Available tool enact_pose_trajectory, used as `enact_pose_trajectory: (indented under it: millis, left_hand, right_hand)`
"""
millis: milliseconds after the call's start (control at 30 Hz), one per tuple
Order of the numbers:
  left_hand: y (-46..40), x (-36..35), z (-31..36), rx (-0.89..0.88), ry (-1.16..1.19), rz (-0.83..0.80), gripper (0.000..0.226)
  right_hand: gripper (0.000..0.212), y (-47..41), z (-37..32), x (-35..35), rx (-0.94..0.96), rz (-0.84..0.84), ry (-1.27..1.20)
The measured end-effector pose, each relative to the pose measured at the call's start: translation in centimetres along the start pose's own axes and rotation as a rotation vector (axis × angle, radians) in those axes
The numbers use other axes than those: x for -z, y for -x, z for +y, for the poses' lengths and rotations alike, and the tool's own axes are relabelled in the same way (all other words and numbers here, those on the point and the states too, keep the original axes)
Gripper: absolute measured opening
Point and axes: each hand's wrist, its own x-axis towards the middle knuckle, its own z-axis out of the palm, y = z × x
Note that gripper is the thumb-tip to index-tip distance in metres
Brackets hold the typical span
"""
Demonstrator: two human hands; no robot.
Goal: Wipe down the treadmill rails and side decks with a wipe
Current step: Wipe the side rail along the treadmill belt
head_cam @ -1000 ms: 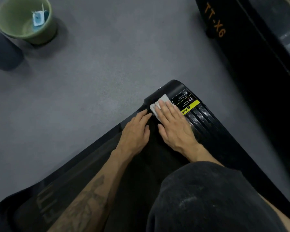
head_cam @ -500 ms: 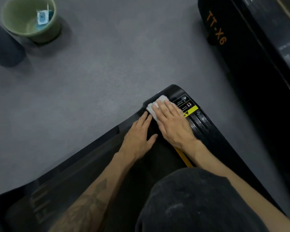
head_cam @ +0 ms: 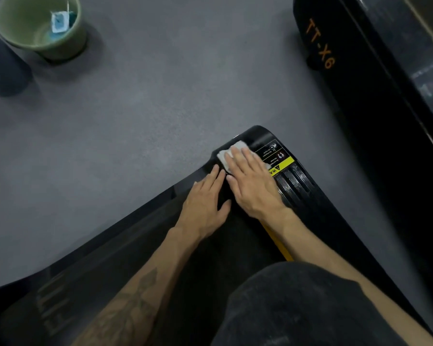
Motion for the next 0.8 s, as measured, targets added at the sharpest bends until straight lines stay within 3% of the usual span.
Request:
enact_pose_trajectory:
  millis: [167,267,433,600,800]
  left_hand:
    - [0.0,0.4,0.3,-0.002,0.005,0.008,0.076]
    - [0.0,0.7,0.3,0.004,0.013,-0.004,0.074]
    - [-0.1,0.9,0.4,0.019,0.023,-0.019,0.076]
    - [-0.1,0.6,0.4,0.037,0.027,-0.003,0.076]
    - [-0.1,0.7,0.3,0.046,0.043,-0.021,0.075]
  right_hand:
    - [0.062,-3.4,1.7,1.6,0.075,-0.06,0.066]
    - [0.059,-4.2,3.1,2.2,0.013,-0.069,0.086]
    - [0.066,-0.5,1.2,0.3,-0.163,0.072,-0.029]
    - [0.07,-1.9,1.5,0.4,-0.025,0.016,-0.001]
    - [0.069,-3.3,3.3,1.0,-0.206,0.056,-0.031]
